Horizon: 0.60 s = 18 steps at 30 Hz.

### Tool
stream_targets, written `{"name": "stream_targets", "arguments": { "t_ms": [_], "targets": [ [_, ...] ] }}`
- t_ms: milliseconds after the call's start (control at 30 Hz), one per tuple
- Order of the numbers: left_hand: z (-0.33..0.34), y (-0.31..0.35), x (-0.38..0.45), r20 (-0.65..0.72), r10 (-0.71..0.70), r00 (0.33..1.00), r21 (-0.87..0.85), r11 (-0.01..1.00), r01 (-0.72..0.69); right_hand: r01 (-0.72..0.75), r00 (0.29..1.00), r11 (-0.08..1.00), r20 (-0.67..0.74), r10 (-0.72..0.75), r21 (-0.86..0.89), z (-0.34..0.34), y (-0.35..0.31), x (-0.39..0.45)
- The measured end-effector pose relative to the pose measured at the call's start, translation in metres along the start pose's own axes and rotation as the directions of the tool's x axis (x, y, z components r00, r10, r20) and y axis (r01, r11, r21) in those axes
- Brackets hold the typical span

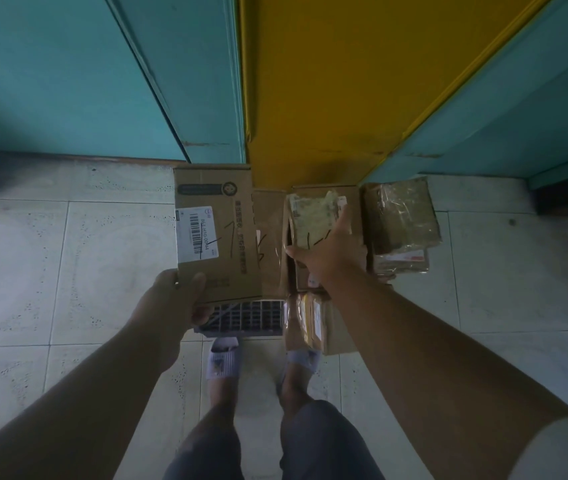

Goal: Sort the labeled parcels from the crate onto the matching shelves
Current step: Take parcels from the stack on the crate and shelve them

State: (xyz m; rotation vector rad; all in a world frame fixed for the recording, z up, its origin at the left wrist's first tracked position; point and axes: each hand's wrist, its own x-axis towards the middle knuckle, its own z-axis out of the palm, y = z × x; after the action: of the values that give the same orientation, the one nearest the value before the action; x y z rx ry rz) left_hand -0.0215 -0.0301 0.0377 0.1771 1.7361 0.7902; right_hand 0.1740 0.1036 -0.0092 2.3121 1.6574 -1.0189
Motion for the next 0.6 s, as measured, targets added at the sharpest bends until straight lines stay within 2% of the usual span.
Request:
{"name": "stream_targets", "arguments": {
  "t_ms": [100, 200, 367, 433, 500, 600],
  "targets": [
    [0.001, 0.001, -0.005, 0.003, 0.036, 0.999, 0.000, 0.999, -0.036, -0.032, 0.999, 0.998, 0.022, 0.034, -0.061, -0.011, 0.000, 0.002],
    [0.000, 0.001, -0.008, -0.013, 0.033, 0.999, -0.007, 0.999, -0.033, -0.052, 0.996, 0.998, 0.072, 0.055, -0.039, -0.016, 0.005, 0.004],
    [-0.004, 0.004, -0.028, -0.036, 0.034, 0.999, -0.001, 0.999, -0.034, -0.023, 0.990, 0.966, 0.144, -0.015, 0.257, -0.033, 0.015, -0.012],
    [-0.006, 0.013, -0.047, -0.039, 0.085, 0.996, 0.051, 0.995, -0.083, 0.024, 0.992, 0.912, 0.104, -0.073, 0.410, -0.051, 0.009, -0.040],
    [-0.008, 0.025, -0.070, -0.046, 0.162, 0.986, 0.096, 0.983, -0.157, 0.114, 0.990, 0.868, 0.021, -0.142, 0.483, -0.069, 0.008, -0.063],
    [-0.015, 0.044, -0.105, -0.039, 0.289, 0.956, 0.127, 0.951, -0.283, 0.231, 0.965, 0.790, -0.033, -0.259, 0.568, -0.110, 0.005, -0.114]
  ]
}}
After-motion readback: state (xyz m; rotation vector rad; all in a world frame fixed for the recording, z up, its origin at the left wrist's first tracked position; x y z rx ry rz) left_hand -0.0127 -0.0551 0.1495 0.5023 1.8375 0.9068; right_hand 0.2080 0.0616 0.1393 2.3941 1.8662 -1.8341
